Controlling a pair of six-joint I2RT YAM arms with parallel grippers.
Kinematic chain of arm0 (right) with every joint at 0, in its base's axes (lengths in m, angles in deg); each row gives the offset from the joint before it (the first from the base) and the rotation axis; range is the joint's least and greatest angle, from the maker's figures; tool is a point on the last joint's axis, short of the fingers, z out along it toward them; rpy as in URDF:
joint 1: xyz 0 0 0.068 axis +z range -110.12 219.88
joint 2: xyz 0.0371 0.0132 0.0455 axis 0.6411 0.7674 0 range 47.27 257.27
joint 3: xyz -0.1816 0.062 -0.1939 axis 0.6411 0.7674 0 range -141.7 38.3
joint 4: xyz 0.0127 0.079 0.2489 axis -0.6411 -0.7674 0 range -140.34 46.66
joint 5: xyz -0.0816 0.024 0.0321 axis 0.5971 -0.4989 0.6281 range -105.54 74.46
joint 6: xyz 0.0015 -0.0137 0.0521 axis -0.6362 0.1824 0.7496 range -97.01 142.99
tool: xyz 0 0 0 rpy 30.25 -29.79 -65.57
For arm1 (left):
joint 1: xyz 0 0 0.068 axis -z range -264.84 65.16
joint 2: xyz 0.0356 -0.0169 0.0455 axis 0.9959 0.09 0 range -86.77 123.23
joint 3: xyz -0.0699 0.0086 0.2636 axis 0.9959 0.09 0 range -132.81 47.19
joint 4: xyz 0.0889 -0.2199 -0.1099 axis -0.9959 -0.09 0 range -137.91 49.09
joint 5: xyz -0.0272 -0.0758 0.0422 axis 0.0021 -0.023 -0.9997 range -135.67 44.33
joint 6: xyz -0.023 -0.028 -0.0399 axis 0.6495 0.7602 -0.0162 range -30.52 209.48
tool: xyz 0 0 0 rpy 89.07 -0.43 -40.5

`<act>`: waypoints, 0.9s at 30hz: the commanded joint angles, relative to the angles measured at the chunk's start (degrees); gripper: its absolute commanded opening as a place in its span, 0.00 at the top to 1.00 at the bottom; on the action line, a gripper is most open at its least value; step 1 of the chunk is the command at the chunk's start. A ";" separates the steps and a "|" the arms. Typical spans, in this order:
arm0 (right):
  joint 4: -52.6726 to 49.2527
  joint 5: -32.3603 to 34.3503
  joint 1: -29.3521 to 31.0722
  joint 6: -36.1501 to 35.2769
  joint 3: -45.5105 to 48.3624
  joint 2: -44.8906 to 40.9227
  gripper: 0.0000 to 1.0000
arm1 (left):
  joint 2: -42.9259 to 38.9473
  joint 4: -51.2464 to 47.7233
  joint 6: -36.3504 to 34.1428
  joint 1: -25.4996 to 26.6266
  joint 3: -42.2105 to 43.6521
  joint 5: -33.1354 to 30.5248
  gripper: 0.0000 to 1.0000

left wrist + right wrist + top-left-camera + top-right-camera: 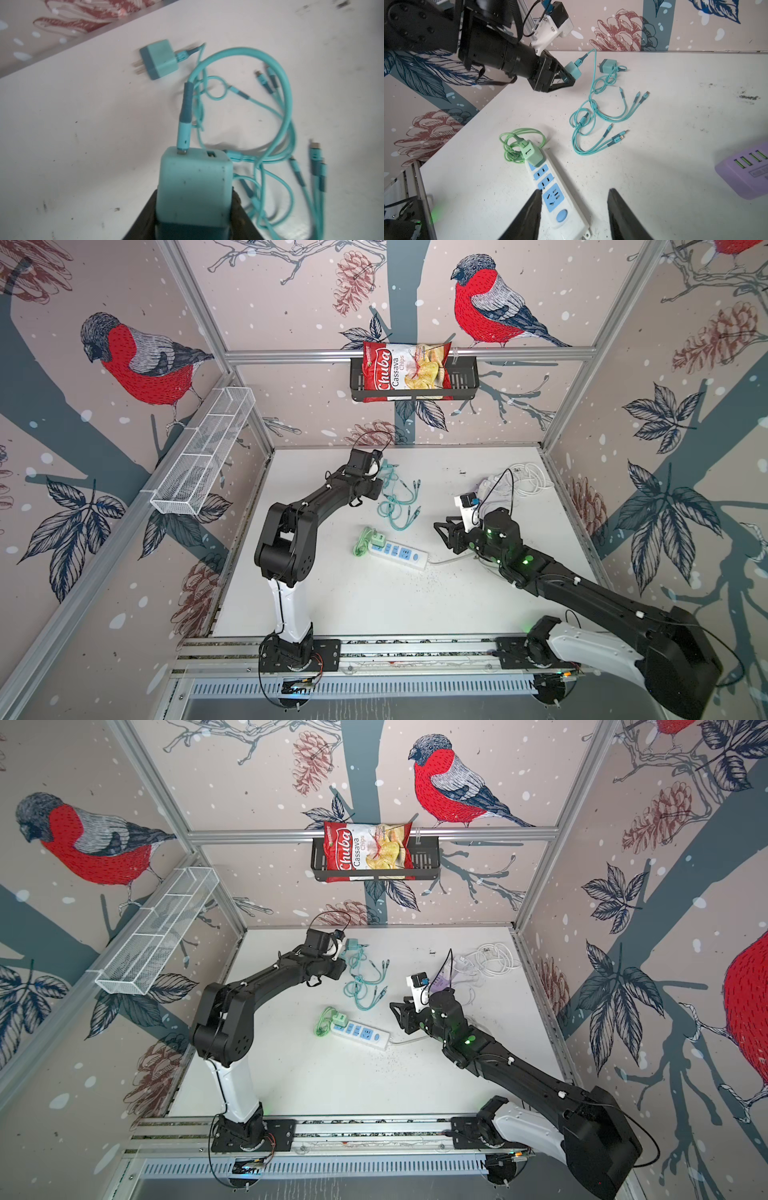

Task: Insert the plug
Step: 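Lift the teal charger with the left gripper while the right moves toward it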

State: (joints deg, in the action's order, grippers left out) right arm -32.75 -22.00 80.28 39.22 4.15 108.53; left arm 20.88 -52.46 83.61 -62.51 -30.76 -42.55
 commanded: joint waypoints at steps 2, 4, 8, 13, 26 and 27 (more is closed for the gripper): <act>-4.06 0.16 -1.31 3.11 -4.23 0.36 0.48 | -5.00 11.40 0.13 3.33 5.08 -1.12 0.67; -6.00 -0.26 -2.61 4.49 -5.91 0.23 0.47 | -7.56 14.91 0.33 4.97 7.68 -1.63 0.67; -9.26 -4.85 -6.31 5.74 -8.73 -0.08 0.49 | -11.55 24.28 0.68 7.66 13.53 -1.46 0.67; -13.09 -14.44 -10.49 6.29 -12.61 -0.46 0.50 | -14.84 41.69 2.79 11.58 23.15 3.47 0.68; -14.75 -23.52 -12.20 8.23 -15.33 -2.32 0.53 | -11.48 57.33 3.06 17.43 28.24 5.14 0.68; -14.49 -23.92 -12.23 8.30 -15.28 -2.03 0.53 | -11.42 58.21 2.91 17.66 28.58 5.15 0.69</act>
State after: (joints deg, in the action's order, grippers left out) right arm -46.94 -43.38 68.02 46.96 -10.78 106.30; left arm 9.19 -1.27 86.13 -45.42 -2.61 -38.20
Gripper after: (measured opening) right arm 0.466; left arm 0.440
